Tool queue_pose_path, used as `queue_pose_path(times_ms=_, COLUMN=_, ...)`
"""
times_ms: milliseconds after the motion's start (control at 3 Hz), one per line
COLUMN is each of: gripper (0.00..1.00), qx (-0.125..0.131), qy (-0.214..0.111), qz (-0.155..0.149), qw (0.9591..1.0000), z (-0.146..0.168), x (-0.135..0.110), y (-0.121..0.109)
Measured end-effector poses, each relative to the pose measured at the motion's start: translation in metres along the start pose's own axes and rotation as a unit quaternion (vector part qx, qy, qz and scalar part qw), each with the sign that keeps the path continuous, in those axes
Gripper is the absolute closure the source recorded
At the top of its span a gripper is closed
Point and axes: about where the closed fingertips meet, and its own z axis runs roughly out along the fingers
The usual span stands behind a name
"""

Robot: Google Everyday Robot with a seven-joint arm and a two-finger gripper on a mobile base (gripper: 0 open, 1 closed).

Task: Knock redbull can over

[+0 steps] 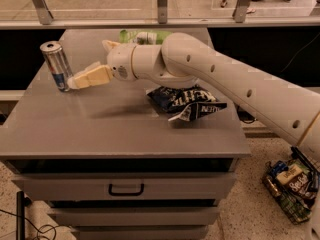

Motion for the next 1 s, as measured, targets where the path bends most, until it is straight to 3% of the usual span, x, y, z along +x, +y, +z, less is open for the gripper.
queue_pose_path(times_ms=1000, gripper=0.00, qx=-0.007, qy=-0.010, qz=0.000, qw=0.9999, z=0.068, x=0.005, y=-0.008)
